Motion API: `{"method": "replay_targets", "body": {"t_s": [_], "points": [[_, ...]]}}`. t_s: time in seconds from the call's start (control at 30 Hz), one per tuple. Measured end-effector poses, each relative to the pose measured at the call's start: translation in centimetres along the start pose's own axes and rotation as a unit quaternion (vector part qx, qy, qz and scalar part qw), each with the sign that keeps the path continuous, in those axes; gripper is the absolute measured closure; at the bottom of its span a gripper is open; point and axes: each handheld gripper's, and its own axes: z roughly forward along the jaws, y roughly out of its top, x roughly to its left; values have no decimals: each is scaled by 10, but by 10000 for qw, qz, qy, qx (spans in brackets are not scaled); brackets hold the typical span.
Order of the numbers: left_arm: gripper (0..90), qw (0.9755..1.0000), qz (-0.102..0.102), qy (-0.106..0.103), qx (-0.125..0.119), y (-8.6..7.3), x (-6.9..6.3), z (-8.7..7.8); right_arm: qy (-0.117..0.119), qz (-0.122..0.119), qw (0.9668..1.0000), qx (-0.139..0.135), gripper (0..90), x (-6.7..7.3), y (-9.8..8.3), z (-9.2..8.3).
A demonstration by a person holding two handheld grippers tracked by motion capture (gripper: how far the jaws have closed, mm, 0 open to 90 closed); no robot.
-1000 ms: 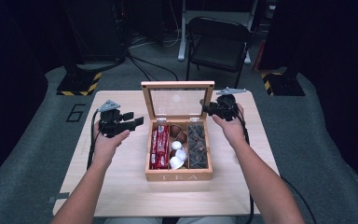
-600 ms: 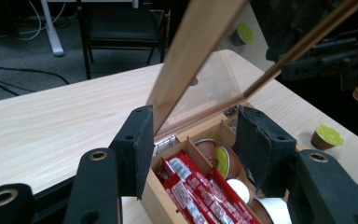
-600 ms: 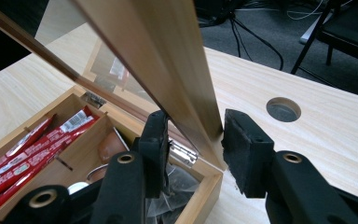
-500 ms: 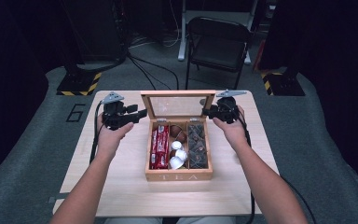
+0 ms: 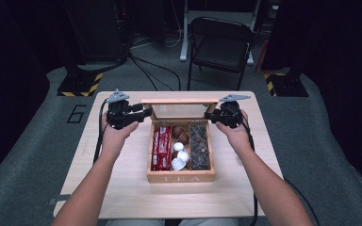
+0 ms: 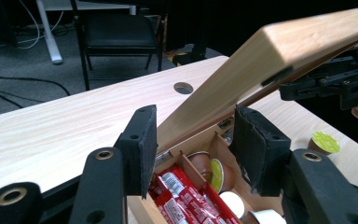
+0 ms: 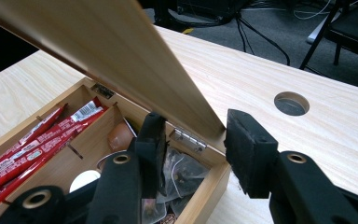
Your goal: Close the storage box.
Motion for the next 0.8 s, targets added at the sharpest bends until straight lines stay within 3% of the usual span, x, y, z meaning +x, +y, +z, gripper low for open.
{"method": "replay_targets", "body": {"t_s": [0.2,0.8], "points": [[554,10000,6,-77,-40,0,-3,-1,23,8,10000,37,579,1,-3,-1],[551,9999,51,-94,37,-7,-7,-4,138,13,9999,-91,551,1,-9,-14]]}}
